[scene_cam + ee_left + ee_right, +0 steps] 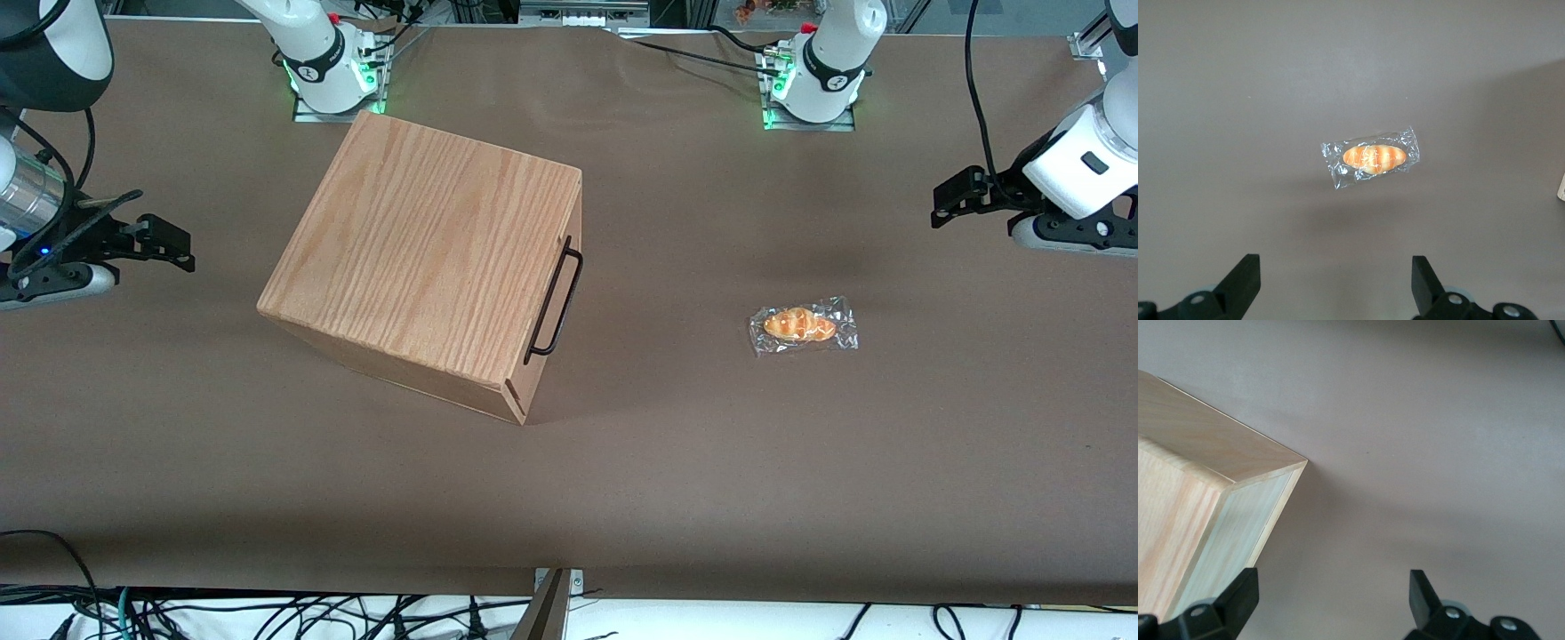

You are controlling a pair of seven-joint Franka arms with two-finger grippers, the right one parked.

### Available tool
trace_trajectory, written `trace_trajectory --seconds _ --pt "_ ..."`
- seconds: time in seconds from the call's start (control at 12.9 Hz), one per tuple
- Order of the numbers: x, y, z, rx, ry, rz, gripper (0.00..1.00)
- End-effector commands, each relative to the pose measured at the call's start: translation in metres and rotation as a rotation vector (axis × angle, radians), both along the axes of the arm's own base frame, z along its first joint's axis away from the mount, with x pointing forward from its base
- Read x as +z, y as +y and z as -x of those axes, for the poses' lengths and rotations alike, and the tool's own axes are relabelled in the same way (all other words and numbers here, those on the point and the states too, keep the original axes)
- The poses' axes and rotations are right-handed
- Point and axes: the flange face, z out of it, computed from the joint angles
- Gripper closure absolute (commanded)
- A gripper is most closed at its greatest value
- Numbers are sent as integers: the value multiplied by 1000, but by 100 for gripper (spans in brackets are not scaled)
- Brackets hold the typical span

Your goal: Open top drawer with left arm

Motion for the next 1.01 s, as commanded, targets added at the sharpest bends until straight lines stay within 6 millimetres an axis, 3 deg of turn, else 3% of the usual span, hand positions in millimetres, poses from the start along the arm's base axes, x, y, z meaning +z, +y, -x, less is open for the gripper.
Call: trace_trajectory --seconds 0.0,0.31,0.54,0.93 --pt "-1 0 0 -22 13 -23 0" --pt "-5 3 -2 -16 35 -22 0" --pt "-10 -16 0 -38 68 49 0" --pt "-17 -136 -19 -202 72 175 0"
